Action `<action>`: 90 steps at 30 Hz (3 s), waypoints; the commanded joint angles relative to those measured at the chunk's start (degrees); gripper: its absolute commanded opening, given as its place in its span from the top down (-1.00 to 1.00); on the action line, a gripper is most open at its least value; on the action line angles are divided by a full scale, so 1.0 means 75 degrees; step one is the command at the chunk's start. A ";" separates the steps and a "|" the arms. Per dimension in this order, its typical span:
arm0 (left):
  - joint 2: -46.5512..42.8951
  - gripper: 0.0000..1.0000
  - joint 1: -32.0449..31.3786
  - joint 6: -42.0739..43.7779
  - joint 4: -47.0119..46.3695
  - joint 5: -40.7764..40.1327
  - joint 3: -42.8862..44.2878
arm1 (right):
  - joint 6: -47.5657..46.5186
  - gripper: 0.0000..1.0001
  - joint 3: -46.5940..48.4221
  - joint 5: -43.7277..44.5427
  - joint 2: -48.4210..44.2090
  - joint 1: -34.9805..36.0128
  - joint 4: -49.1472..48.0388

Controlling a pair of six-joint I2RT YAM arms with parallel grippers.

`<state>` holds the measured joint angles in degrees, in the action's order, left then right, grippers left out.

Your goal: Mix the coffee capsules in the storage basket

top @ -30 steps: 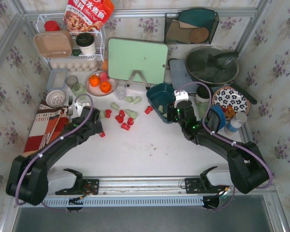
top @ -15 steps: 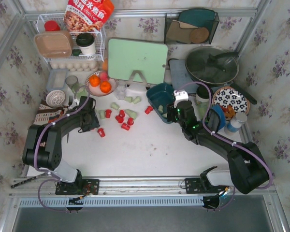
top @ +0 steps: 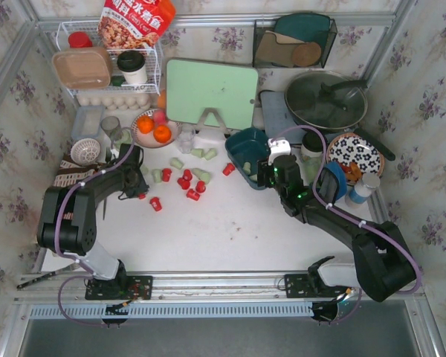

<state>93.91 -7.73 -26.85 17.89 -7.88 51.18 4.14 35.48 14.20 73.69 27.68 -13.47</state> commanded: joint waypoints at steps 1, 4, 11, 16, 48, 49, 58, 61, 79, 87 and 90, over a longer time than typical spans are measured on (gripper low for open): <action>-0.0094 0.63 0.0011 0.0041 0.0096 0.0312 -0.0085 | -0.0025 -0.34 0.0026 0.0006 -0.0049 0.0003 -0.0184; -0.0433 0.71 -0.0001 0.0041 0.0161 0.0453 -0.0205 | -0.0026 -0.34 0.0027 0.0016 -0.0078 0.0002 -0.0171; -0.2286 0.80 -0.0565 0.0183 0.0310 0.0888 -0.0317 | 0.0027 -0.33 -0.0042 -0.0020 -0.0156 0.0008 -0.0218; -0.2940 0.79 -0.1913 0.0590 0.0288 0.0935 0.0356 | 0.0161 -0.33 -0.0187 0.0330 -0.0314 0.0007 -0.0330; 0.4250 -0.70 -0.4150 0.1123 -0.2609 0.2588 0.6629 | 0.0374 -0.37 -0.1771 0.2143 -0.2248 -0.0001 -0.1988; 0.4152 -0.97 -0.4150 0.1159 -0.2640 0.2500 0.6508 | 0.0374 -0.37 -0.1758 0.2139 -0.2219 -0.0008 -0.1986; 0.1884 -0.98 -0.4345 0.1816 -0.2727 0.0734 0.4501 | 0.0361 -0.37 -0.1691 0.2160 -0.2132 -0.0008 -0.1884; 0.0803 -0.98 -0.4416 0.1864 -0.2277 -0.0481 0.3894 | 0.0328 -0.42 -0.1686 0.2271 -0.2113 -0.0010 -0.1919; -0.2952 -0.99 -0.3817 -0.0189 0.1115 -0.2381 0.0802 | 0.0303 -1.00 -0.1462 0.2076 -0.2373 -0.0011 -0.1661; -0.4209 -0.95 -0.3705 -0.1457 0.2491 -0.2671 -0.0445 | 0.1117 -1.00 -0.2224 0.2712 -0.2704 -0.0016 -0.2719; -0.4262 -0.82 -0.3710 -0.1850 0.2835 -0.2384 -0.0743 | 0.0935 -1.00 -0.2240 0.2477 -0.2727 -0.0007 -0.2737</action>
<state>62.52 -35.59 -34.44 33.23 -27.03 47.57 10.37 18.83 32.60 53.60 27.64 -29.52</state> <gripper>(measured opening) 0.943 1.000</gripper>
